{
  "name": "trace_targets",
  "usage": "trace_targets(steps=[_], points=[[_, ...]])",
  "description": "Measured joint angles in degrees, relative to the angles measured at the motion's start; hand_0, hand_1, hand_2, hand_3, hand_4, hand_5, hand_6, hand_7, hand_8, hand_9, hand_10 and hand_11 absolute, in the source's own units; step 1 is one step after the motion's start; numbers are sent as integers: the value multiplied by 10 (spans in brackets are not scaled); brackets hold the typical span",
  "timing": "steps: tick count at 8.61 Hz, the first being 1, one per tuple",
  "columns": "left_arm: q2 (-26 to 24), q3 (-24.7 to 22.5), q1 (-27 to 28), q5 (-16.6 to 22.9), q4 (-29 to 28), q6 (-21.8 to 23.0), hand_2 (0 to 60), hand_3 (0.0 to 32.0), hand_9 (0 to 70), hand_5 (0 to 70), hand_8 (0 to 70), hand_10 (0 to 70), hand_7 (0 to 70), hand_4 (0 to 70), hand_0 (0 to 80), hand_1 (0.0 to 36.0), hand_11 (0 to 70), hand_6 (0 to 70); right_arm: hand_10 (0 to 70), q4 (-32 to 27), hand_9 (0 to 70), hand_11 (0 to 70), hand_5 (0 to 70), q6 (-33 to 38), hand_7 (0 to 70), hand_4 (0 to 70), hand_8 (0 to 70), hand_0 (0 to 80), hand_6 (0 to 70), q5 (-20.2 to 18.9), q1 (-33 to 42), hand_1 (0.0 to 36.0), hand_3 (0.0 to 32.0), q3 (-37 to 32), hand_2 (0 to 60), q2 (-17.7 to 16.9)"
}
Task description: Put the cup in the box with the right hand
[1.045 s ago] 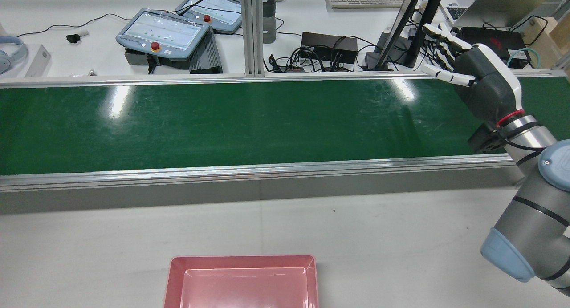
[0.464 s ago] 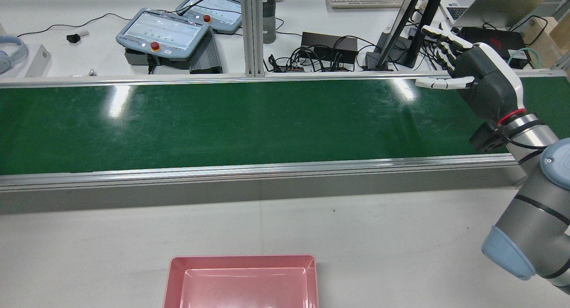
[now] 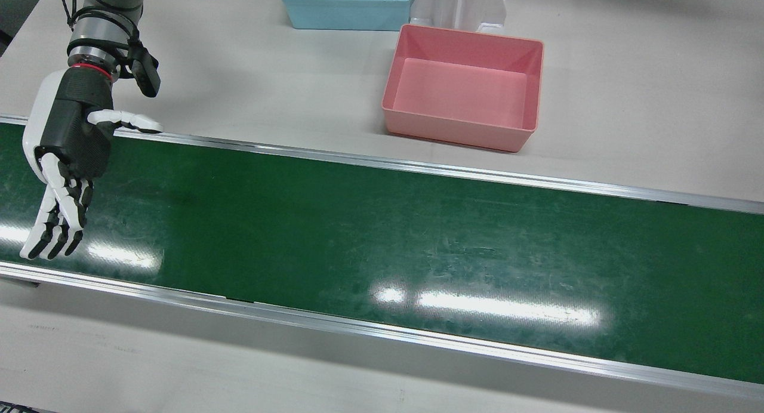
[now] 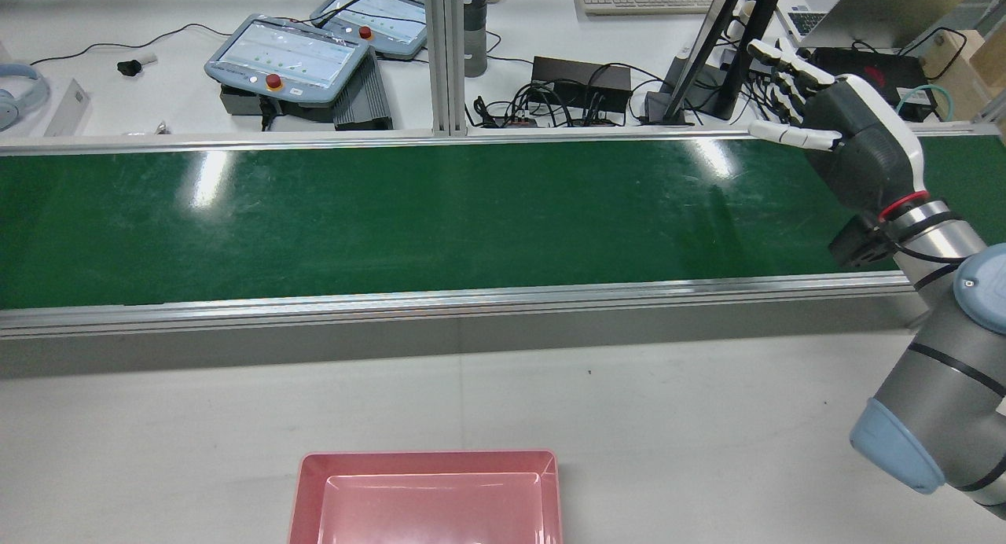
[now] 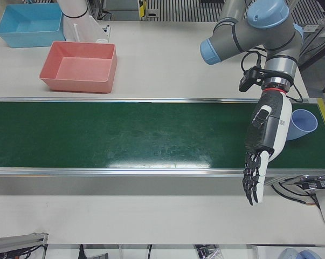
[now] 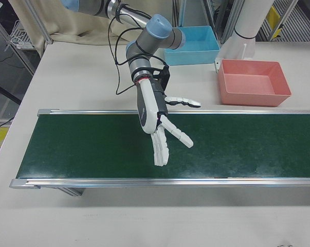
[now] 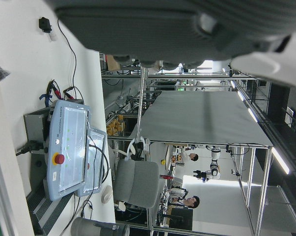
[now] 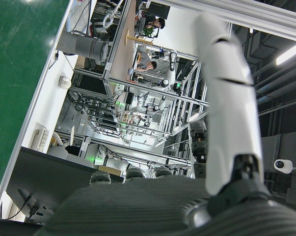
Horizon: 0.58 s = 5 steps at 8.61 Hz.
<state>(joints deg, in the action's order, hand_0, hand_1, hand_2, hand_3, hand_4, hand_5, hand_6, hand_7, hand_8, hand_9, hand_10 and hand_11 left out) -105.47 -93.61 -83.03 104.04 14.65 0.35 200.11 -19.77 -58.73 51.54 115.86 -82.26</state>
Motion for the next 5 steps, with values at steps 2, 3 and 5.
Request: trace_targets(steps=[2,3,5], points=[[0,0,0,0,0,0,0,0,0,0,0,0,0,0,0,0,0,0,0,0,0,0,50,1,0,0,0,497,0,0,1,211,0,1,65,0],[0,0,0,0,0,0,0,0,0,0,0,0,0,0,0,0,0,0,0,0,0,0,54,1,0,0,0,510,0,-1,2,224,0,3,59,0],[0,0,0,0,0,0,0,0,0,0,0,0,0,0,0,0,0,0,0,2,0,0,56,1,0,0,0,511,0,-4,5,244,0,5,134,0]])
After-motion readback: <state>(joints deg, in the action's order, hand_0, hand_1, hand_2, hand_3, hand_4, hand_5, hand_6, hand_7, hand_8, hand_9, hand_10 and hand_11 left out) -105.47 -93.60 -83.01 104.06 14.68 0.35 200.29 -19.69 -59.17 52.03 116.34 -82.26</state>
